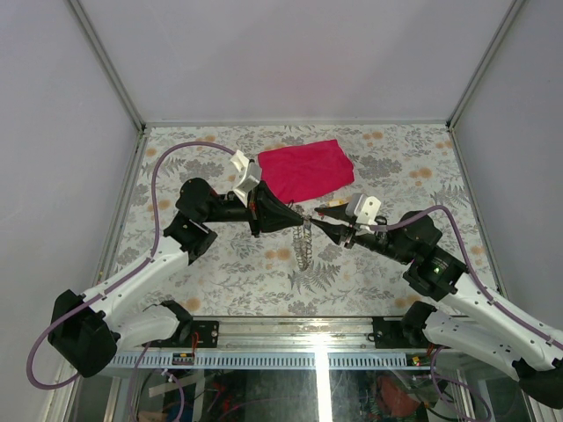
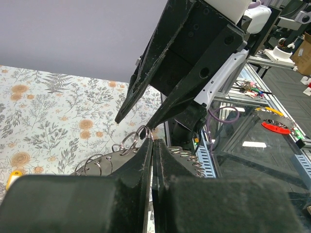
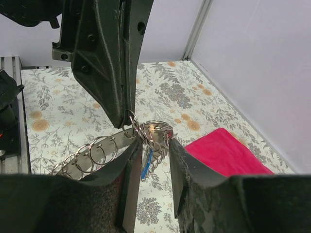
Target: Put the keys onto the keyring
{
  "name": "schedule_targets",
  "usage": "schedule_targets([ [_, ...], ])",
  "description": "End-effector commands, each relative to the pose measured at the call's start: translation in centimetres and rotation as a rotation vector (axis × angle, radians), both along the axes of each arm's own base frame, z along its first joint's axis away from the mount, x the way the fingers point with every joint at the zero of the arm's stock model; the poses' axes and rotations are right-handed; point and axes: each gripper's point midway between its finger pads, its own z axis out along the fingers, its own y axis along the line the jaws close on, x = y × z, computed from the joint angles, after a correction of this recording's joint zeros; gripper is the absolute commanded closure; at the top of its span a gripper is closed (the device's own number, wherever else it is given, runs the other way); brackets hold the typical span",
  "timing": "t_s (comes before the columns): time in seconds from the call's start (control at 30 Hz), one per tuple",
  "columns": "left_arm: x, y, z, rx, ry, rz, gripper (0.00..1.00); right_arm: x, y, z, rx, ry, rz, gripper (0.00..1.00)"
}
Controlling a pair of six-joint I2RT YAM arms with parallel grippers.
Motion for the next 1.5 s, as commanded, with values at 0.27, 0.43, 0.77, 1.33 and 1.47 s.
schedule_targets([
  [0.27,-0.8,0.2,2.8,-0.063,-0.094,-0.024,1.0,0.9,-0.3,2.8,0.11,-0.018,-0.064,0.65],
  [0.43,-0.8,0.2,2.7,-0.053,-0.088,-0.027,1.0,0.7,0.3,3.2,0.135,0.024,-0.036,0.62],
  [0.77,-0.8,0.2,2.4,-0.043,-0.089,-0.019,1.0,0.0,0.4,3.4,0.121,0.044,-0.004,0.84],
  [1.33,-0.7,0.4,2.4,-0.044,-0.094,0.005,1.0,0.0,-0.9,2.7,0.106,0.083,-0.061,0.96],
  [1.47,-0.6,0.5,2.6,-0.051,-0.096,0.02,1.0,0.0,-1.1,2.5,0.112,0.087,-0.065,0.97],
])
